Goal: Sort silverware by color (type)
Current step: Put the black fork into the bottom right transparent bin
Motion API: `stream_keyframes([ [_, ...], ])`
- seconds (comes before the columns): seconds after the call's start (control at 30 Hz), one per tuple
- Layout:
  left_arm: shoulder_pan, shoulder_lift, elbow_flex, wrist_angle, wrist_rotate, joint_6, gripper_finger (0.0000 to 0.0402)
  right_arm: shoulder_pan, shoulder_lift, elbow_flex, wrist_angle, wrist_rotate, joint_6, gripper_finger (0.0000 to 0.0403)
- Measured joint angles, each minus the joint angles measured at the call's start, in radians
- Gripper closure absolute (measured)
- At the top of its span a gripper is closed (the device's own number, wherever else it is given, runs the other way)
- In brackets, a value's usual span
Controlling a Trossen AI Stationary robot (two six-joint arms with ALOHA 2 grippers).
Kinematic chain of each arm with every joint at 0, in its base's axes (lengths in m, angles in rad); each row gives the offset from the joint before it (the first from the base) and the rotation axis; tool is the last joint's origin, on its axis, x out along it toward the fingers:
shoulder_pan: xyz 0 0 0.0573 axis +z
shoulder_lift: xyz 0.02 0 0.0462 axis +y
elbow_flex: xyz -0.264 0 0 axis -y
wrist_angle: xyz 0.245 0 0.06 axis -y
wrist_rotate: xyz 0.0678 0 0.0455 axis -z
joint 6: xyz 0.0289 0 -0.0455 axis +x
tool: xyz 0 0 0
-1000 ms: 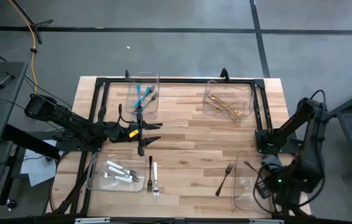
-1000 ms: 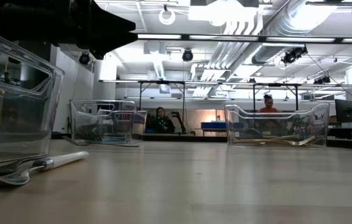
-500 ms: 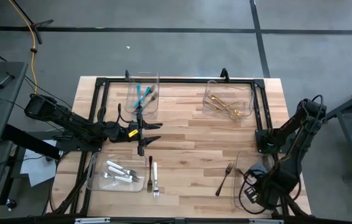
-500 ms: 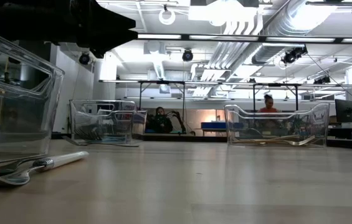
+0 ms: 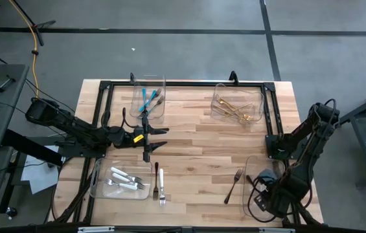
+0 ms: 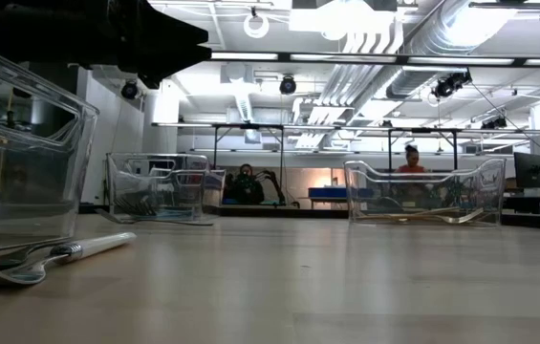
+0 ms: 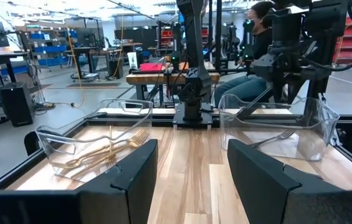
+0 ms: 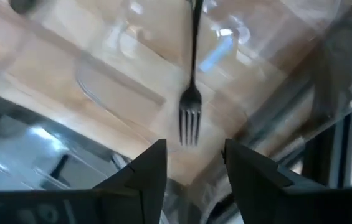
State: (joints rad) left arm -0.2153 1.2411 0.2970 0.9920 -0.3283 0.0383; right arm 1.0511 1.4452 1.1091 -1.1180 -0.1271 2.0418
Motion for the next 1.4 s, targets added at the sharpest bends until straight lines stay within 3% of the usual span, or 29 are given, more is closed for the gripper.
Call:
stream_keyframes([
  [0.1,0.000,0.000,0.000,0.000,0.000,0.000,0.0215,-0.013,-0.002,0.014,-0.003,-0.077,-0.037,0.0239],
  [0.17,0.000,0.000,0.000,0.000,0.000,0.000,0.0215,-0.026,-0.006,0.047,0.002,-0.073,-0.066,0.0238],
  [0.27,0.000,0.000,0.000,0.000,0.000,0.000,0.0215,-0.053,-0.007,0.119,0.004,0.043,-0.152,0.0241],
  [0.43,0.000,0.000,0.000,0.000,0.000,-0.002,0.0215,-0.115,-0.007,0.221,0.069,0.335,-0.381,0.0251],
  [0.5,0.000,0.000,0.000,0.000,0.000,-0.011,0.0215,-0.159,-0.007,0.226,0.157,0.366,-0.538,0.0257],
  [0.6,-0.001,0.000,0.000,-0.001,0.002,-0.029,0.0215,-0.236,0.022,0.221,0.313,0.317,-0.783,0.0273],
  [0.73,-0.002,0.000,0.000,-0.002,0.002,-0.037,0.0215,-0.342,0.110,0.219,0.433,0.161,-1.022,0.0320],
  [0.9,-0.002,0.000,0.000,-0.003,0.003,-0.046,0.0215,-0.449,0.242,0.218,0.416,-0.048,-1.181,0.0395],
  [1.1,-0.002,0.000,0.000,-0.008,0.003,-0.053,0.0215,-0.522,0.371,0.217,0.304,-0.158,-1.288,0.0396],
  [1.4,-0.002,0.000,0.000,-0.009,0.004,-0.053,0.0215,-0.555,0.457,0.217,0.063,-0.163,-1.317,0.0401],
])
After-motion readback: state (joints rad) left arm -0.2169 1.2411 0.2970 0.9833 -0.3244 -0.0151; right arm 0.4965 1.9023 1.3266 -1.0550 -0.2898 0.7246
